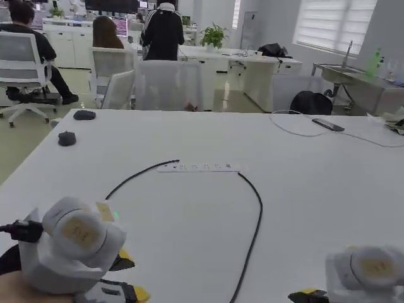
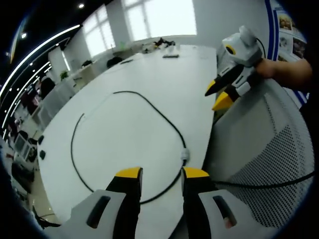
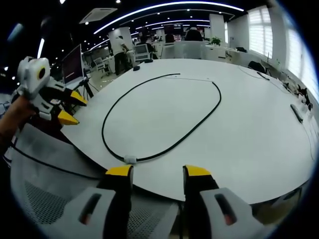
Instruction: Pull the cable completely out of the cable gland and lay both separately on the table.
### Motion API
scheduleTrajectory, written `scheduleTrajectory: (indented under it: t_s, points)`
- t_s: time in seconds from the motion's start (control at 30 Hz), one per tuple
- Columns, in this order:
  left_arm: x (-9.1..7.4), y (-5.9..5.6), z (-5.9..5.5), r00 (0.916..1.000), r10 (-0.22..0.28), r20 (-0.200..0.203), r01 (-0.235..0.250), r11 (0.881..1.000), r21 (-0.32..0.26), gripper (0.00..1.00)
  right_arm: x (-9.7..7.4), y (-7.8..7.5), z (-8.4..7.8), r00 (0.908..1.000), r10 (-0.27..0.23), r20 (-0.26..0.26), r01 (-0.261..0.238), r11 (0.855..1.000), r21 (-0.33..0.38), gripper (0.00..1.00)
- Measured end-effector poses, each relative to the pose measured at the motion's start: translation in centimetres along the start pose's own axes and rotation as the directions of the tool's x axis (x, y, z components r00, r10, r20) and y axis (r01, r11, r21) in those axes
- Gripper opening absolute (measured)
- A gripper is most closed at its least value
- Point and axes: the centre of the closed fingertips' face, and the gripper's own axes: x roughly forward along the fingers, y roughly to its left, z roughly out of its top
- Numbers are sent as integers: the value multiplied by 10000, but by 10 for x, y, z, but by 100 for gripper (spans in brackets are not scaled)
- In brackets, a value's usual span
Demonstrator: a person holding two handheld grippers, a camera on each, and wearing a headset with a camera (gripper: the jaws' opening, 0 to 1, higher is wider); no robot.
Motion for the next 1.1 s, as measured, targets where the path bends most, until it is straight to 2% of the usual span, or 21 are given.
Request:
scheduleTrajectory:
  t_s: [0.13, 0.2, 0.3, 0.33, 0.37, 0.4, 0.43, 0.47, 0.53, 0.57, 0.63, 0.8, 0.93, 1.03, 1.07, 1.1]
  points:
    - [33, -15, 7, 9964, -775, -351, 786, 9964, 308, 32, 0, 0, 0, 10000, 25, -7, -25, 10000, -9, 41]
    - [52, -25, 6, 9900, -1271, -604, 1293, 9911, 328, 32, 0, 0, 0, 10000, 28, 4, -28, 10000, -7, 41]
    - [78, -36, -6, 9771, -1731, -1238, 1778, 9837, 280, 31, 0, 0, 0, 10000, 41, 4, -41, 10000, -22, 41]
    - [87, -41, -12, 9702, -1946, -1442, 1986, 9800, 136, 31, 0, 0, 0, 10000, 47, 12, -47, 10000, -23, 41]
    - [94, -44, -15, 9667, -2055, -1523, 2092, 9778, 83, 31, 0, 0, 0, 10000, 49, 13, -49, 10000, -21, 41]
    - [98, -49, -19, 9570, -2364, -1684, 2369, 9714, -170, 31, 0, 0, 0, 10000, 52, 10, -52, 10000, -15, 41]
    - [105, -53, -18, 9555, -2542, -1494, 2482, 9670, -577, 31, 0, 0, 0, 10000, 52, 11, -52, 10000, -8, 41]
    - [110, -55, -18, 9556, -2597, -1392, 2525, 9652, -673, 30, 0, 0, 0, 10000, 50, 10, -50, 10000, 4, 41]
    - [118, -54, -26, 9538, -2481, -1696, 2426, 9687, -525, 31, 0, 0, -1, 10000, 58, -8, -58, 10000, -2, 41]
    - [122, -52, -29, 9560, -2318, -1799, 2275, 9728, -445, 31, 0, 0, -1, 10000, 63, -28, -63, 10000, -21, 41]
    - [125, -52, -34, 9560, -2277, -1850, 2220, 9737, -511, 31, 0, 0, -1, 10000, 67, -57, -68, 10000, -35, 41]
    - [129, -57, -42, 9549, -2298, -1880, 2230, 9732, -567, 33, 0, -1, -2, 10000, 39, -61, -39, 10000, -13, 41]
    - [131, -57, -49, 9545, -2248, -1959, 2192, 9744, -503, 33, 0, 0, -2, 10000, 43, -78, -44, 10000, -30, 41]
    - [134, -55, -53, 9569, -2084, -2023, 2060, 9780, -335, 33, 0, -1, -2, 10000, 18, -80, -18, 10000, -41, 41]
    - [134, -52, -51, 9622, -2009, -1840, 2003, 9795, -220, 31, 0, -1, -2, 10000, -2, -76, 2, 10000, -38, 41]
    - [132, -51, -52, 9614, -2026, -1861, 1993, 9793, -364, 30, 0, -1, -2, 10000, -20, -70, 19, 10000, -34, 41]
